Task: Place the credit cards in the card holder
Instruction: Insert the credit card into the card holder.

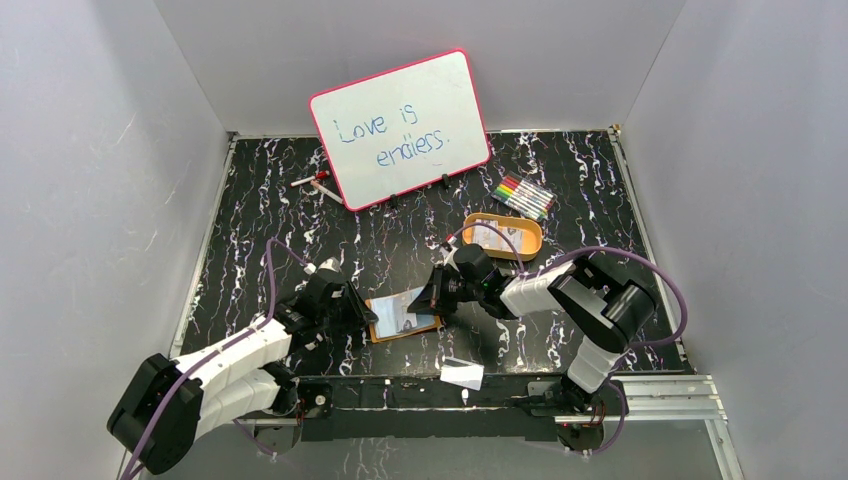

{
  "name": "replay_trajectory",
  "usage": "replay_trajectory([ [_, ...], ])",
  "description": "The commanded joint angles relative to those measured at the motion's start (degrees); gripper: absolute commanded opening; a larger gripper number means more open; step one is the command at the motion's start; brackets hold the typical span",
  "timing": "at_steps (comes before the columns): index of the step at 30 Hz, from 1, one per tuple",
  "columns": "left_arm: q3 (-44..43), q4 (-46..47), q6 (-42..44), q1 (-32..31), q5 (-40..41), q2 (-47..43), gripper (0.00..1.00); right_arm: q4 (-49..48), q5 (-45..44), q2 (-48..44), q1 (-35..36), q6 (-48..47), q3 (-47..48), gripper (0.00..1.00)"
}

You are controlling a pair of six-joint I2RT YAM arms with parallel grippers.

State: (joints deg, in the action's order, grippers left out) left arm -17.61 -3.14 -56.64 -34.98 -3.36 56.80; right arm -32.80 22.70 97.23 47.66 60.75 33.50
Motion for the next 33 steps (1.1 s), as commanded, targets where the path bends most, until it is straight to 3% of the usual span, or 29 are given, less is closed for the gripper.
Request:
replay_trajectory([
  [1, 0.3, -0.8, -0.3, 0.2, 0.7, 0.2, 0.28, 1.4, -0.8, -2.8, 0.3, -1.5, -0.3, 0.00],
  [9, 0.4, -0.7, -0.3, 0.2, 0.9, 0.5, 0.27, 6.1, -2.7, -4.4, 0.1, -3.0, -0.7, 0.00],
  [33, -0.7, 0.3, 0.8, 0.2, 0.1, 3.1, 0.26, -0.8, 2.6, 1.3, 0.1, -4.4, 1.7, 0.00],
])
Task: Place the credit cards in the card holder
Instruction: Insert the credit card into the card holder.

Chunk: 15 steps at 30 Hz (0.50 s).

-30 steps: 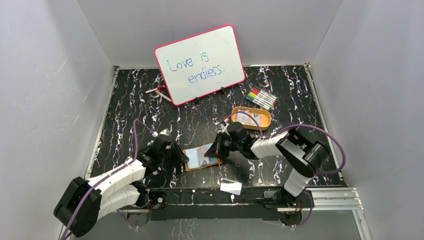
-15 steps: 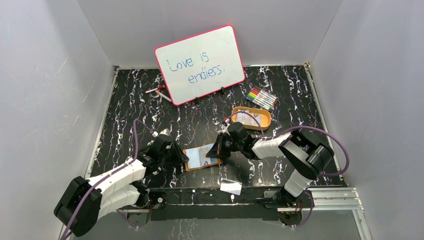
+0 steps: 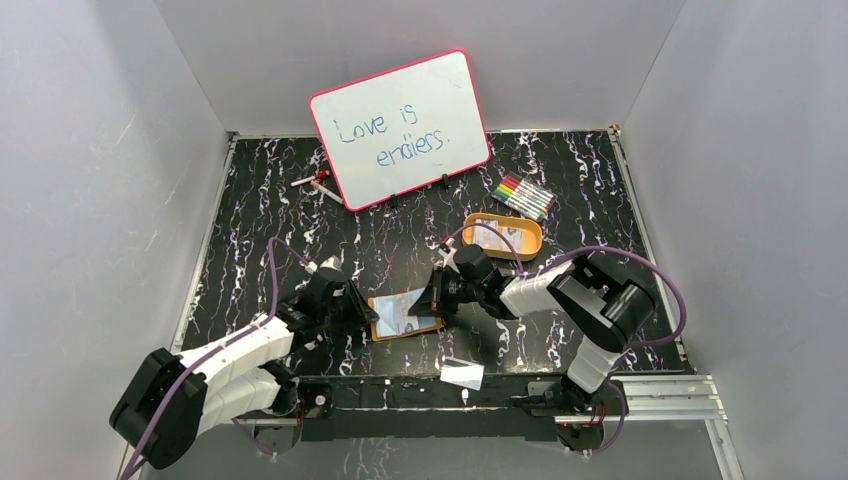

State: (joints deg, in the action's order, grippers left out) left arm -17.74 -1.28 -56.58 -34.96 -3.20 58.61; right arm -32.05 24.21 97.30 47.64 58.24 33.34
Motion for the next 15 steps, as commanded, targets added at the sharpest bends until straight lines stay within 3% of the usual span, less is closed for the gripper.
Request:
replay_trajectory([
  [1, -0.5, -1.6, 0.8, 0.2, -0.1, 1.4, 0.26, -1.3, 0.8, 1.3, 0.2, -2.1, 1.9, 0.00],
  [15, -1.0, -3.4, 0.8, 0.2, 1.7, 1.1, 0.23, 9.4, -8.2, -2.7, -1.5, -6.8, 0.8, 0.00],
])
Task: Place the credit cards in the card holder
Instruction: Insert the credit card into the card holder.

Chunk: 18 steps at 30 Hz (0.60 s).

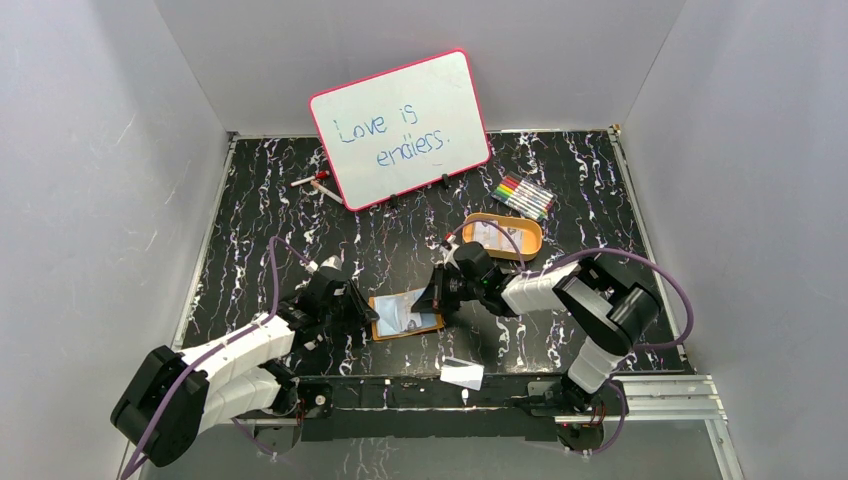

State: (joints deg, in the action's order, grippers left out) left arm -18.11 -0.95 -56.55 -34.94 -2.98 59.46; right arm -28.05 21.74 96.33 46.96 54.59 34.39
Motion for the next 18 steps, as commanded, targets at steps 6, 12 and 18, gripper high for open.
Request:
replay_trajectory([
  [6, -1.1, -4.1, 0.9, 0.1, 1.9, 0.0, 0.23, 6.1, -6.3, -3.1, -1.1, -3.9, -0.5, 0.00],
  [12, -1.0, -3.7, 0.9, 0.1, 1.6, 0.7, 0.23, 4.5, -4.7, -1.8, -1.1, -3.8, -0.5, 0.00],
  [18, -0.9, -3.6, 0.9, 0.1, 1.6, 0.7, 0.23, 2.0, -3.5, -1.8, -1.1, -3.3, -0.7, 0.00],
])
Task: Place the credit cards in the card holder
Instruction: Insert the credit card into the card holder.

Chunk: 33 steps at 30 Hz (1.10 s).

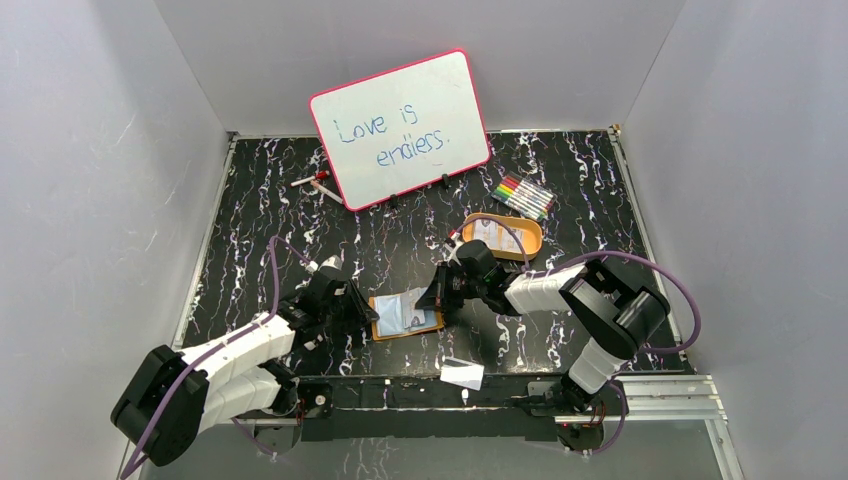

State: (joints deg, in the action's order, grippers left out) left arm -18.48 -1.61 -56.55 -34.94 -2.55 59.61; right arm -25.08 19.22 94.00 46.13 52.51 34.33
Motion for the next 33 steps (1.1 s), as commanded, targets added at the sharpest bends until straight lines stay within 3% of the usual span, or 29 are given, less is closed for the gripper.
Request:
replay_trajectory([
  [1, -0.5, -2.8, 0.9, 0.1, 1.1, 0.6, 0.23, -2.1, -0.3, 0.6, -0.3, -1.1, -0.9, 0.00],
  [10, -0.6, -2.8, 1.0, 0.1, 0.9, 0.8, 0.23, -9.0, 4.8, 2.9, -0.3, 0.0, -1.0, 0.00],
  [33, -0.2, -2.7, 0.7, 0.1, 1.2, 0.9, 0.23, -7.2, 8.1, 7.3, -0.2, 6.0, -1.1, 0.00],
])
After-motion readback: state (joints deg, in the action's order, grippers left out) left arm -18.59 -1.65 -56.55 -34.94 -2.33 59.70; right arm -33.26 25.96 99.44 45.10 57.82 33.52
